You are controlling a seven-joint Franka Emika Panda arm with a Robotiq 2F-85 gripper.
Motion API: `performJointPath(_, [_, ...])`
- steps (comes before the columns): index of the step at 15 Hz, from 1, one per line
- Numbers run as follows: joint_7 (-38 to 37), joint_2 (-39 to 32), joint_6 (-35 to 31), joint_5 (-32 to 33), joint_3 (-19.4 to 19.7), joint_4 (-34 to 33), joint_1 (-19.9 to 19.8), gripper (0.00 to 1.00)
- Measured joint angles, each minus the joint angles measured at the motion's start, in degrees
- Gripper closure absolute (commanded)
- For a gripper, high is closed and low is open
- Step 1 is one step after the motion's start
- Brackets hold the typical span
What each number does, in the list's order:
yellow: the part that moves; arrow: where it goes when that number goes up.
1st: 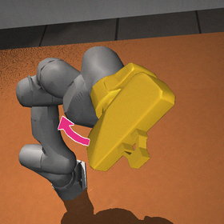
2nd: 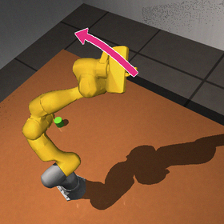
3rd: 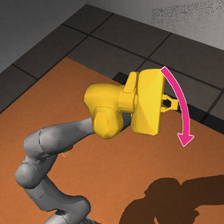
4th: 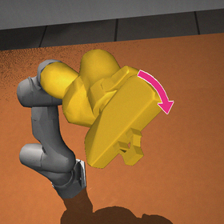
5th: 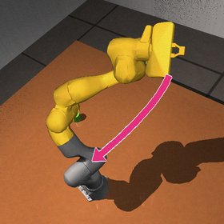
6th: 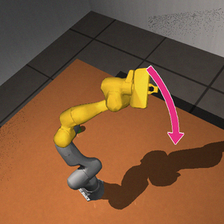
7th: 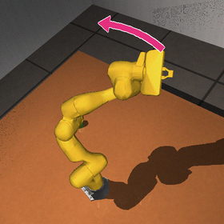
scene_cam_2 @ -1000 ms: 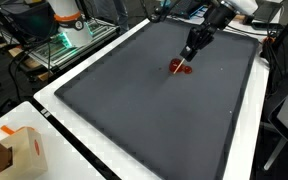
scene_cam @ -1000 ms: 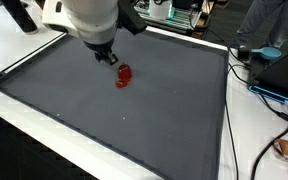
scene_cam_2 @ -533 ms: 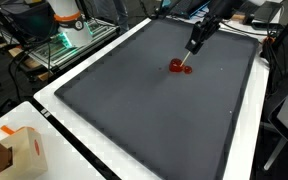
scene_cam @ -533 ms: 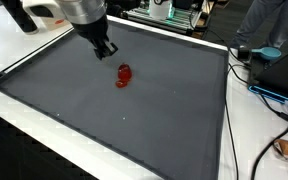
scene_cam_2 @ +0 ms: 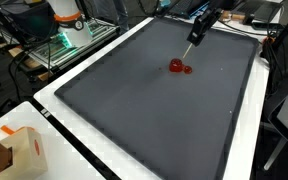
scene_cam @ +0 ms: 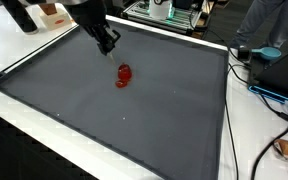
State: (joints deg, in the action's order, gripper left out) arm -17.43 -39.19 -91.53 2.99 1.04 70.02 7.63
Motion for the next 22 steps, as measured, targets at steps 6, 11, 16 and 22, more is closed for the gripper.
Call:
performJointPath(6, [2.73, 2.05, 0.0, -2.17, -0.62, 2.05, -0.96, 0.97])
performJointPath(11, [3.2, 2.59, 0.0, -2.43, -0.78, 2.47, -1.06, 0.87])
performJointPath(16, [3.2, 2.58, 0.0, -2.43, -0.77, 2.44, -1.06, 0.87])
performJointPath(22, [3.2, 2.57, 0.0, -2.43, -0.77, 2.4, -1.05, 0.97])
